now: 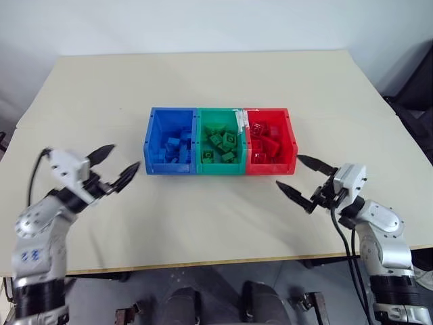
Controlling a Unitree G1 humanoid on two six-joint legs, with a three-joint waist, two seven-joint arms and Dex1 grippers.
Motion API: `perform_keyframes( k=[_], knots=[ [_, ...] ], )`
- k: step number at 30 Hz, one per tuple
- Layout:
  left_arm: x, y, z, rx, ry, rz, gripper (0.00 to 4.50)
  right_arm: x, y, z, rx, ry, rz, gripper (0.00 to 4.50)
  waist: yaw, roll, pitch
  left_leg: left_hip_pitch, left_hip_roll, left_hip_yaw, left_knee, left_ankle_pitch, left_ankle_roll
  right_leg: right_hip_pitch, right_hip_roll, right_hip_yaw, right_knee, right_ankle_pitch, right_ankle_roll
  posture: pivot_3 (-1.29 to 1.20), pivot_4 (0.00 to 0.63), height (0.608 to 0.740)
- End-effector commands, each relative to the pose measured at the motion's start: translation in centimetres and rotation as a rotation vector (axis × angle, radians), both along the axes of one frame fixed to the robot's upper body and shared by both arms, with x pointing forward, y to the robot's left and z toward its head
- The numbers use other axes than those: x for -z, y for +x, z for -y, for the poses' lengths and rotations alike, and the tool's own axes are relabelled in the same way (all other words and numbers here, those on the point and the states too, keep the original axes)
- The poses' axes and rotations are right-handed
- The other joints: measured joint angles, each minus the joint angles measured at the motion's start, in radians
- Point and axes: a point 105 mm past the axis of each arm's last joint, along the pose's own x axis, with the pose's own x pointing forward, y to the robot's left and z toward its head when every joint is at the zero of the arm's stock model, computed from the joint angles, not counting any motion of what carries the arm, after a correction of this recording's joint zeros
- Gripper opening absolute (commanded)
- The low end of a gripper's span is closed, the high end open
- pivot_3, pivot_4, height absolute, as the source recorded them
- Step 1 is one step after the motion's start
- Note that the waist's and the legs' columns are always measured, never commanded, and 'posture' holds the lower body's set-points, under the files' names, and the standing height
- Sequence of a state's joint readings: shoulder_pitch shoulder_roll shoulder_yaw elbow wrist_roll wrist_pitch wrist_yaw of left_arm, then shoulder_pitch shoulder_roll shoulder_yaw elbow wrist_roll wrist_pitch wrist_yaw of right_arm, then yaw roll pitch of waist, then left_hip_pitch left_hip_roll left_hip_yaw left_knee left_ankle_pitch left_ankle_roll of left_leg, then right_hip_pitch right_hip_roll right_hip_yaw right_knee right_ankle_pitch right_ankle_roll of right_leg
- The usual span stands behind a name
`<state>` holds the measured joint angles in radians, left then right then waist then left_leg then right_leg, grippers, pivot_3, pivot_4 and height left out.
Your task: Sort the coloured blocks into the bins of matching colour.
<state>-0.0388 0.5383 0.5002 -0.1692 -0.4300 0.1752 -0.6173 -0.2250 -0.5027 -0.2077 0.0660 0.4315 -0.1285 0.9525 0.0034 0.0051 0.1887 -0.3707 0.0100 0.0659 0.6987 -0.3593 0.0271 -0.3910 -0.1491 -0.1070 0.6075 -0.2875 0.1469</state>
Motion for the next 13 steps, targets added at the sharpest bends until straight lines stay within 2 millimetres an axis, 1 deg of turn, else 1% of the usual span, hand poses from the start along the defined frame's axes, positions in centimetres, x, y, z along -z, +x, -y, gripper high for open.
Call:
perform_keyframes(
  k=[1, 3, 6, 7, 10, 13],
  knots=[
    [-0.7, -1.3, -1.3, -0.143, -0.023, 0.051, 4.03, -0.9, 0.6, 1.7, 0.063, 0.038, 0.038, 4.5, 0.007, 0.0, 0.0, 0.0, 0.0, 0.0, 0.0, 0.0, 0.0, 0.001, 0.0, 0.0, 0.0, 0.0, 0.0, 0.0, 0.15, 0.74],
    [-0.1, -1.5, -1.5, -0.207, -0.035, 0.032, 4.03, -0.9, 1.2, 2.6, 0.094, 0.056, 0.03, 4.5, 0.012, 0.0, 0.0, 0.0, -0.001, 0.0, 0.001, 0.0, 0.001, 0.001, -0.001, 0.0, 0.0, 0.0, 0.0, 0.0, 0.15, 0.74],
    [0.2, -1.6, -1.3, -0.232, -0.064, 0.019, 4.03, -1.0, 1.7, 3.2, 0.124, 0.077, 0.034, 4.5, 0.015, 0.0, 0.0, 0.0, 0.0, 0.0, 0.001, 0.0, 0.0, 0.0, 0.0, 0.001, 0.0, 0.0, 0.0, 0.0, 0.15, 0.74],
    [0.1, -1.7, -1.0, -0.218, -0.064, 0.026, 4.03, -1.1, 1.7, 3.1, 0.121, 0.076, 0.041, 4.5, 0.014, 0.0, 0.0, 0.0, 0.0, 0.0, 0.0, 0.0, 0.0, 0.0, 0.0, 0.001, 0.0, 0.0, 0.0, 0.0, 0.15, 0.74],
    [-0.3, -1.7, 0.8, -0.121, -0.04, 0.033, 4.03, -1.2, 1.0, 2.0, 0.046, 0.038, 0.036, 4.5, 0.012, 0.0, 0.0, 0.0, 0.0, 0.001, 0.0, 0.0, 0.0, -0.001, 0.0, 0.001, 0.0, 0.0, 0.0, 0.0, 0.15, 0.74],
    [-0.2, -1.0, 2.0, -0.041, 0.049, 0.006, 4.03, -0.5, 0.8, 1.8, 0.004, -0.031, 0.001, 4.5, 0.012, 0.0, 0.0, 0.0, 0.0, 0.001, 0.0, 0.0, 0.0, -0.001, 0.0, 0.001, 0.0, 0.0, 0.0, 0.0, 0.15, 0.74]
  ],
)
